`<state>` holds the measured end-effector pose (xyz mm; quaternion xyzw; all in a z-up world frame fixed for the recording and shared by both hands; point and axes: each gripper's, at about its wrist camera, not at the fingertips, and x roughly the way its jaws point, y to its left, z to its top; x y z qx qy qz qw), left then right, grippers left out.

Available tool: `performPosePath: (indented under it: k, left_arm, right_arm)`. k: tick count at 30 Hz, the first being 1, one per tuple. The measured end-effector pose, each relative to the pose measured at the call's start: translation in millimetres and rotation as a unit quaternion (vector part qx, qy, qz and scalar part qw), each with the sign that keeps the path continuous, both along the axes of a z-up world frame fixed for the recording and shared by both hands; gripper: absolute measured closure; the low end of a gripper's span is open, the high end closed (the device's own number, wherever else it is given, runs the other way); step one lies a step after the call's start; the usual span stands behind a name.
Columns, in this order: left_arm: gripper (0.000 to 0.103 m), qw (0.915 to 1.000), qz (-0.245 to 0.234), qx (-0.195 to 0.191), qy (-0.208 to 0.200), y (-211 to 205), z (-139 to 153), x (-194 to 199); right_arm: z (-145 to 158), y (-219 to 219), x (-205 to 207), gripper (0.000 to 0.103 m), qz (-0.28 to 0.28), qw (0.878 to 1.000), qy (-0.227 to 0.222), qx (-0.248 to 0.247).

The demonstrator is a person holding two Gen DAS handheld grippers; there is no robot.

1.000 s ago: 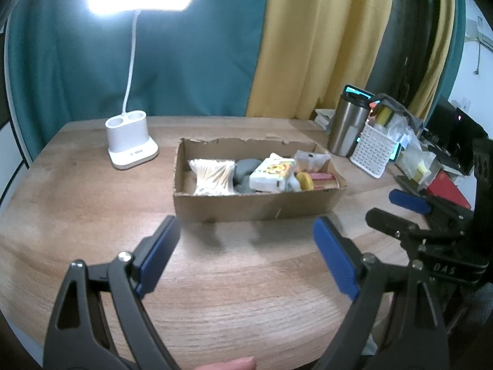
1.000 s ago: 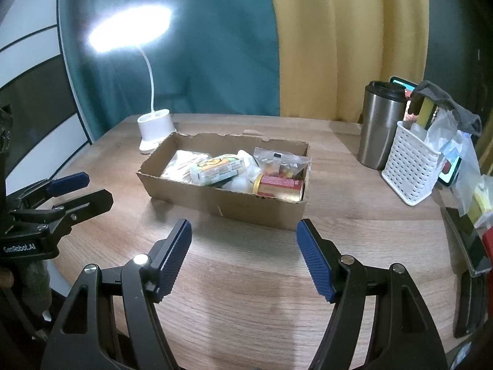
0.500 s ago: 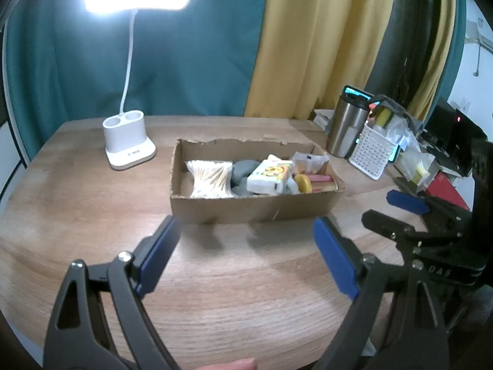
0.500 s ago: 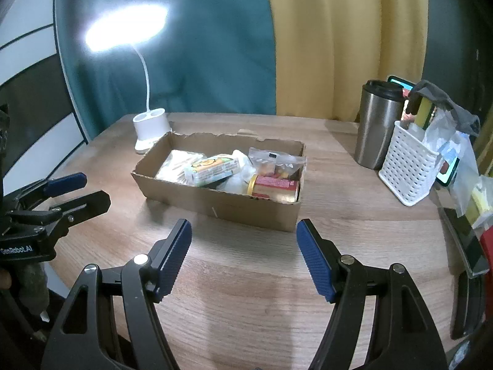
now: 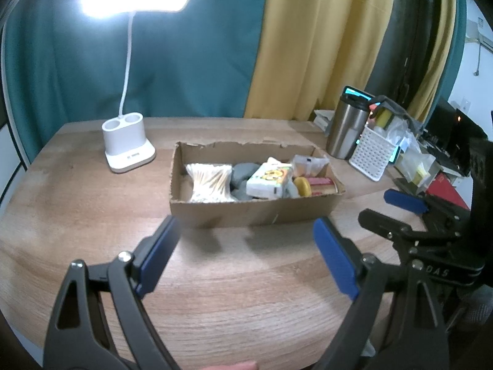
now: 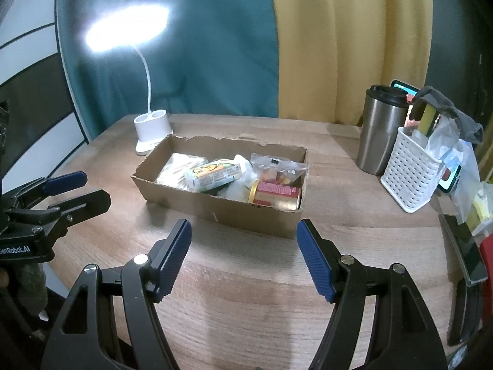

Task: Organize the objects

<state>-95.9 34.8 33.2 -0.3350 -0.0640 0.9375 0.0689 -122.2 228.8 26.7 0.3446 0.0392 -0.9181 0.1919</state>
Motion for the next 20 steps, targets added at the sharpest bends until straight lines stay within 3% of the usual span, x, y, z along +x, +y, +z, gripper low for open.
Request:
performPosePath:
  k: [20]
  left_arm:
    - [0.013, 0.9999, -0.007, -0.014, 0.004, 5.9, -4.2, -6.4]
  right_arm:
    - [-3.9, 1.7, -6.5, 0.029, -0.001, 1.000, -0.006, -0.002]
